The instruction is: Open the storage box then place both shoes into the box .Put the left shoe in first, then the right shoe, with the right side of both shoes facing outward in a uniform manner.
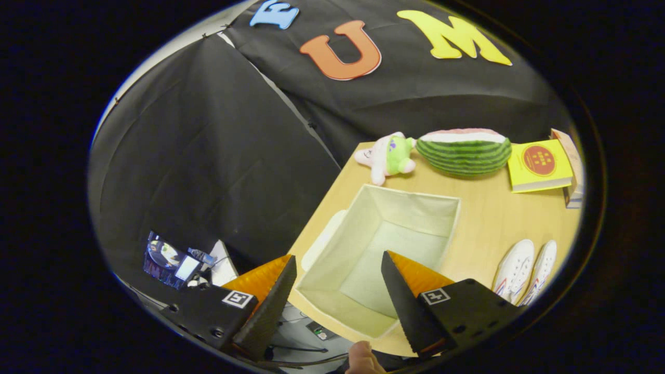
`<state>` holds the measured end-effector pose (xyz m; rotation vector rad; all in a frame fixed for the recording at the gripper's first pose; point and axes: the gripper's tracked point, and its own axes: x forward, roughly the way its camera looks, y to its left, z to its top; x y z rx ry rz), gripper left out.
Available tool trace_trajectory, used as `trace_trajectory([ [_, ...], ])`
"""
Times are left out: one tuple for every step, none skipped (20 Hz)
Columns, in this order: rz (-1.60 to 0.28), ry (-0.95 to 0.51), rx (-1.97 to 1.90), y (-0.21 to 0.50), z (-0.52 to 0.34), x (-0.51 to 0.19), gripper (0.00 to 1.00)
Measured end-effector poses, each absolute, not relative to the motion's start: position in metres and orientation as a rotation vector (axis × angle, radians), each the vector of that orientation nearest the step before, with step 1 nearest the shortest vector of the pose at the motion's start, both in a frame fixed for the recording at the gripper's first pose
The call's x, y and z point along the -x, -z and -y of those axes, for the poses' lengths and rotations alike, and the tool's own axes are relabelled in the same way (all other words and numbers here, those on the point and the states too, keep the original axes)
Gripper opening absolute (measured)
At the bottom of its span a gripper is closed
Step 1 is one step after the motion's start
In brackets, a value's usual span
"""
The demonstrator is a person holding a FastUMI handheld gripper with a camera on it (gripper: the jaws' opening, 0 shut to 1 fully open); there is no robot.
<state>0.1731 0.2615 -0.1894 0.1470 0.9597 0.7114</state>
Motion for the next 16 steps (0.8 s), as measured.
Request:
trace_trajectory([
  [-0.970,-0.695,-0.131,0.196,-0.245,-0.172,1.00],
  [-0.986,-0.671,-0.111,0.205,-0.226,-0.171,1.00],
  [-1.010,-0.638,-0.088,0.216,-0.206,-0.171,1.00],
  [-1.033,-0.609,-0.062,0.227,-0.184,-0.169,1.00],
  [-1.058,-0.573,-0.035,0.238,-0.160,-0.168,1.00],
  [-1.069,-0.535,-0.021,0.247,-0.138,-0.171,1.00],
  [-1.077,-0.497,-0.014,0.257,-0.119,-0.175,1.00],
  [-1.088,-0.456,-0.008,0.267,-0.099,-0.180,1.00],
  [-1.101,-0.408,0.001,0.278,-0.078,-0.184,1.00],
  [-1.115,-0.367,0.011,0.287,-0.059,-0.187,1.00],
  [-1.130,-0.326,0.020,0.296,-0.040,-0.190,1.00],
  [-1.128,-0.280,0.034,0.303,-0.022,-0.195,1.00],
  [-1.127,-0.235,0.054,0.311,-0.005,-0.202,1.00],
  [-1.127,-0.201,0.072,0.318,0.008,-0.207,1.00],
  [-1.142,-0.188,0.078,0.325,0.018,-0.205,1.00],
  [-1.164,-0.189,0.071,0.332,0.025,-0.202,1.00],
])
